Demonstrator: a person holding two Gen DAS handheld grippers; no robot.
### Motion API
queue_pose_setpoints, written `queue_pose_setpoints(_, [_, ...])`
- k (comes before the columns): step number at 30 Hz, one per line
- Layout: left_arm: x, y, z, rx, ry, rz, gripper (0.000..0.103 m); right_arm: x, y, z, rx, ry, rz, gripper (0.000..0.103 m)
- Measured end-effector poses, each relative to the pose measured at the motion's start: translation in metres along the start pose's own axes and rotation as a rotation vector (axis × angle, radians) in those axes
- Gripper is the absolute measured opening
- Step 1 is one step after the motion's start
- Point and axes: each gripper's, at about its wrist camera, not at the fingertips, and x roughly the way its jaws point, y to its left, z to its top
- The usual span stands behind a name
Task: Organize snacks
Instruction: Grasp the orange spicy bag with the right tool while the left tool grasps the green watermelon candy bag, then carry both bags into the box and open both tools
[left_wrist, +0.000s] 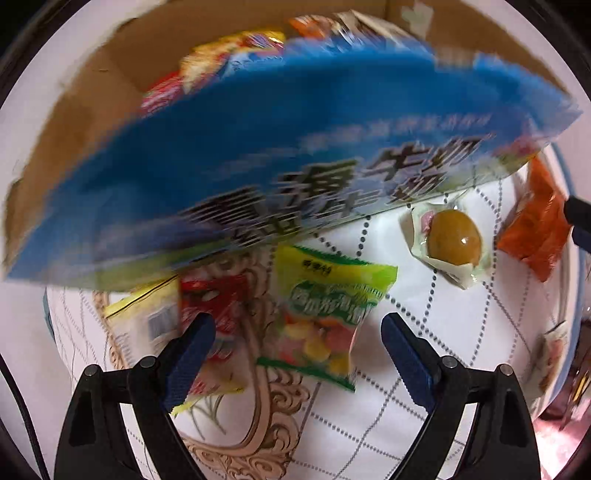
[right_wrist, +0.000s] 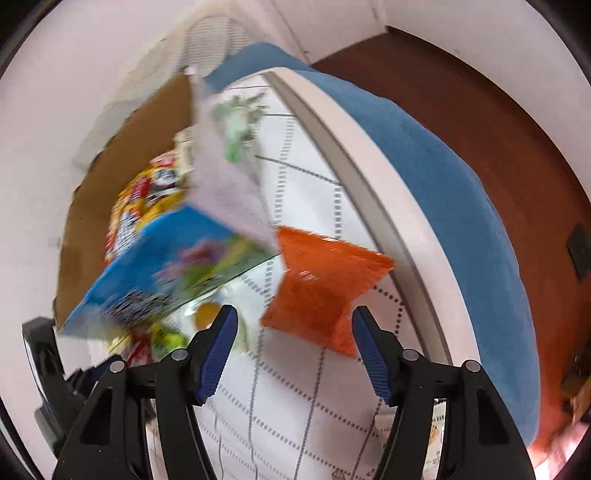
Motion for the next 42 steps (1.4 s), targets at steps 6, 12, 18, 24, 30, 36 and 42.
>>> queue_pose_setpoints(6, [0.015, -0.005, 0.004, -0.047, 0.026, -0.044, 0.054, 0.041, 0.007, 0.007, -0.042, -0.004, -0.112, 0.054])
queue_pose_setpoints(12, [0.013, 0.007, -0.019, -0.114, 0.124, -0.115, 0.053, 0.045, 0.012, -0.004, -0.191, 0.042, -0.140, 0.050])
queue_pose_setpoints(18, [0.019, 0.013, -0.066, -0.238, 0.210, -0.235, 0.053, 0.044, 0.015, -0.039, -0.339, 0.187, -0.098, 0.050])
queue_pose_setpoints(24, [0.024, 0.011, -0.107, -0.264, 0.269, -0.301, 0.054, 0.044, 0.040, -0.089, -0.501, 0.332, -0.063, 0.050])
queue_pose_setpoints(30, [0.052, 0.012, -0.123, -0.257, 0.311, -0.352, 0.064, 0.050, 0.036, -0.093, -0.457, 0.320, -0.079, 0.054])
queue_pose_setpoints(36, [0.041, 0.011, -0.146, -0.246, 0.259, -0.310, 0.050, 0.052, 0.031, -0.095, -0.414, 0.268, -0.064, 0.052])
queue_pose_setpoints(42, [0.003, 0.015, -0.139, -0.251, 0.183, -0.292, 0.050, 0.041, 0.053, -0.103, -0.421, 0.236, -0.006, 0.048])
